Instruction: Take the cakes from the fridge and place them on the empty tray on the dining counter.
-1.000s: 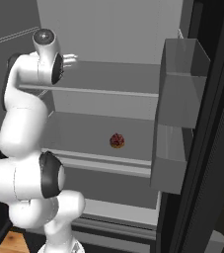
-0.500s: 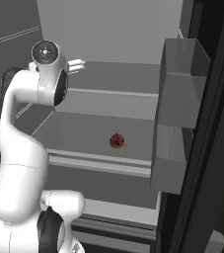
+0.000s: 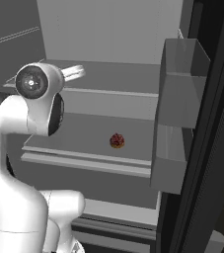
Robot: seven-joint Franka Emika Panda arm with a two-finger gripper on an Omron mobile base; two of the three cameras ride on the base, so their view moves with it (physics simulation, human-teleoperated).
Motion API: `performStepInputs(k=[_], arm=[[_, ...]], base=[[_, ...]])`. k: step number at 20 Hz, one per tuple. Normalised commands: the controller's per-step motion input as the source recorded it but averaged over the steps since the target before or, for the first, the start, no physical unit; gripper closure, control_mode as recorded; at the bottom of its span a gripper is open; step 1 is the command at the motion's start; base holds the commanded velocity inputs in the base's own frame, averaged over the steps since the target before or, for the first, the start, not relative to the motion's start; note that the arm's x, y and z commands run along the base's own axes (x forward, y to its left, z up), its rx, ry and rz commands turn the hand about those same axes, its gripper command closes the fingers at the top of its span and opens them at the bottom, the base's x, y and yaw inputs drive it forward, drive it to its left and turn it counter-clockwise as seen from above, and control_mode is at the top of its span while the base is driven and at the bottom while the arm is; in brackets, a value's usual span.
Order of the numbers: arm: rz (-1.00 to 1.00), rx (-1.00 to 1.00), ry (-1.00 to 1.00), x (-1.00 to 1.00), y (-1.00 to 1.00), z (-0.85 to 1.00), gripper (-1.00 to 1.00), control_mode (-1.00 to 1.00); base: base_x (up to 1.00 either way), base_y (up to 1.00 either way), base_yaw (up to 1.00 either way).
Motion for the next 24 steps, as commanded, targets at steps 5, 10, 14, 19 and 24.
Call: performStepInputs(k=[5, 10, 14, 19, 24], arm=[[0.0, -0.07, 0.01, -1.0, -0.01, 0.29, 1.0, -1.0], [0.0, -0.09, 0.09, -1.0, -0.02, -0.16, 1.0, -1.0], [0.0, -0.02, 0.01, -0.91, -0.2, -0.34, 1.0, -1.0], [0.0, 0.0, 0.0, -0.38, -0.09, -0.17, 1.0, -1.0], [0.0, 0.0, 0.0, 0.06, 0.0, -0.04, 1.0, 1.0]], base=[[0.0, 0.0, 0.0], [0.0, 0.0, 0.0], [0.0, 0.0, 0.0], [0.0, 0.0, 0.0], [0.02, 0.0, 0.0]])
